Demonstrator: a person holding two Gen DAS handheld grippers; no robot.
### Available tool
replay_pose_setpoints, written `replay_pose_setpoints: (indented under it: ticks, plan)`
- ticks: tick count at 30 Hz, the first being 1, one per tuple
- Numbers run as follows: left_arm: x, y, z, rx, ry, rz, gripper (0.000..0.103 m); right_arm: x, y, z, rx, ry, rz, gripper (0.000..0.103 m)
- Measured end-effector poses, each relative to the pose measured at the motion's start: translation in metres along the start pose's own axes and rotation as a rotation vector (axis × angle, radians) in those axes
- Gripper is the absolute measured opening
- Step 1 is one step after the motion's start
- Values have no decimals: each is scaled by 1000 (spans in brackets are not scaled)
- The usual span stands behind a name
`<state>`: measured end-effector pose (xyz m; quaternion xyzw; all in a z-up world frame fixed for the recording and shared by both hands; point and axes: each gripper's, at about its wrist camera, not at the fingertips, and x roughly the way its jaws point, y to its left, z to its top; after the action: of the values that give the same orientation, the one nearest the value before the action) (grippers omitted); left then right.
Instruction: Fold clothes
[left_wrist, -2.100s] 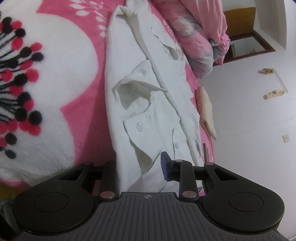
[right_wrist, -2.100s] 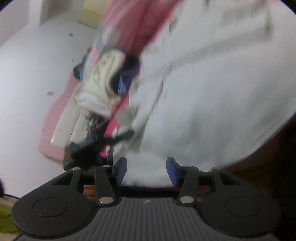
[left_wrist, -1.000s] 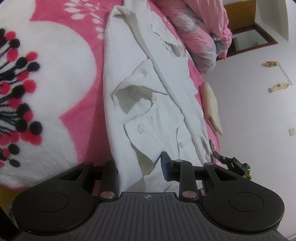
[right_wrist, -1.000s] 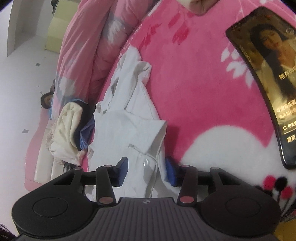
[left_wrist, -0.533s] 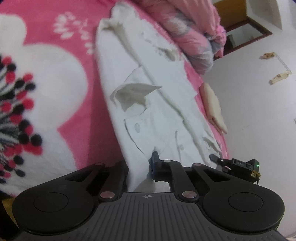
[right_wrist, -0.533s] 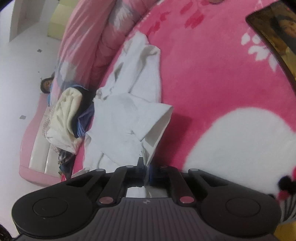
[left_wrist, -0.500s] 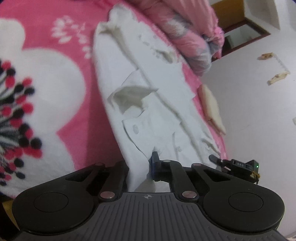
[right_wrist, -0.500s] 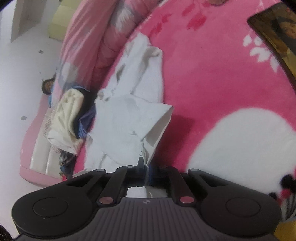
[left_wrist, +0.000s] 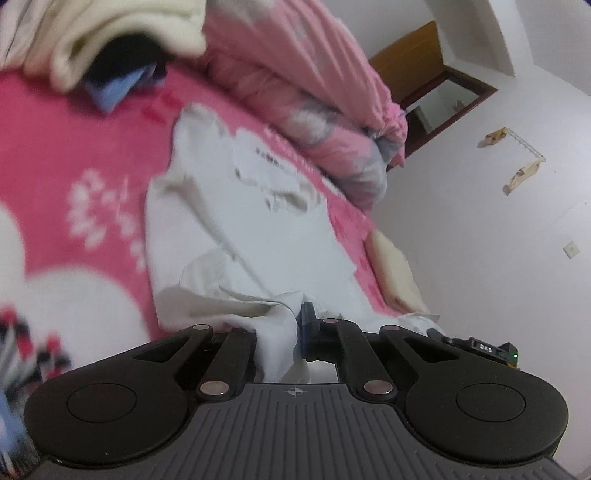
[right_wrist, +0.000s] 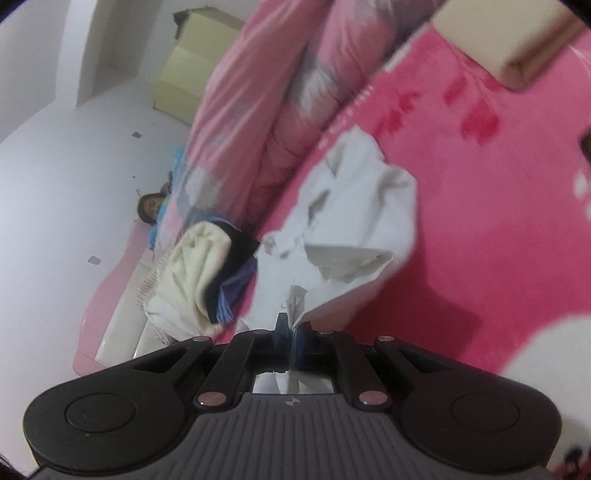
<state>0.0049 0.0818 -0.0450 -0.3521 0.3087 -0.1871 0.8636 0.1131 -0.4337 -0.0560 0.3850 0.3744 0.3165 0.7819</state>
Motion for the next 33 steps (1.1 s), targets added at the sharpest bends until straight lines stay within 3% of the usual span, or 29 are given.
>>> replay_pose_setpoints:
  ticks: [8, 22, 27, 33]
  plan:
    - [19, 1, 49, 73, -33, 10, 3, 31, 4, 34, -12, -31, 27, 3]
    - [108, 59, 141, 33, -16, 65, 3, 134, -22, 123, 17, -1, 38, 3]
    - [136, 84, 157, 9, 12, 92, 3, 167, -51, 145, 77, 6, 33, 3]
    - [158, 120, 157, -87, 71, 124, 5, 194, -93, 155, 173, 26, 21, 5]
